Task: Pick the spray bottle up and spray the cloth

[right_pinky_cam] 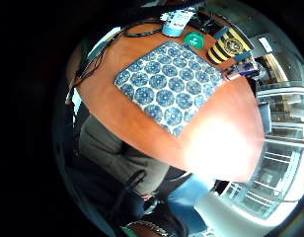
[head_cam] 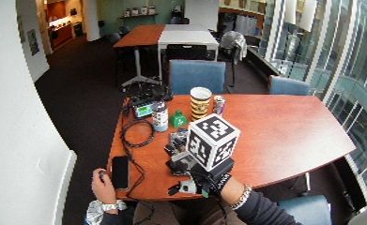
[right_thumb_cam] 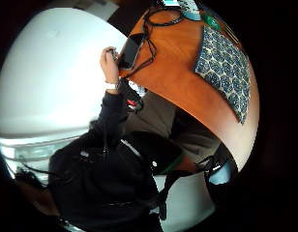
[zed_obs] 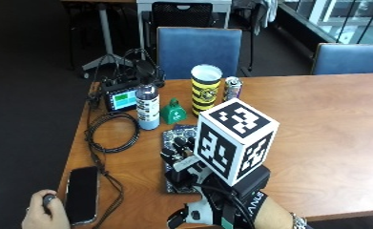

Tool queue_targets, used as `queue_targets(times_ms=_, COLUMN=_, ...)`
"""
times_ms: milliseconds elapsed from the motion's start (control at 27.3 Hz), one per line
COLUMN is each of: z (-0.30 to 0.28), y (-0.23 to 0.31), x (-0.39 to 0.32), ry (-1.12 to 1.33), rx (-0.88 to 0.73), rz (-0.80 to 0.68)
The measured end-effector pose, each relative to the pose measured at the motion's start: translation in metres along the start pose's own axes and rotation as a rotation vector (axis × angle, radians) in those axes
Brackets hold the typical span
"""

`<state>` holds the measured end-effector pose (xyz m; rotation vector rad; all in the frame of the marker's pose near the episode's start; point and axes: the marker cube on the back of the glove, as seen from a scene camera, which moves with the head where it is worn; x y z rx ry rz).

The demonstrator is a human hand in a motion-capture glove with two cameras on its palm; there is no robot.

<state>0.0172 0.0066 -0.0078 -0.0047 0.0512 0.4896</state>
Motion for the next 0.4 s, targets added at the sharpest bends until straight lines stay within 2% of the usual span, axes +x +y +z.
queue_targets(times_ms=403, z=0.001, y=0.007, x=0.01, ry=0.008, rx=0.071, rz=0.061)
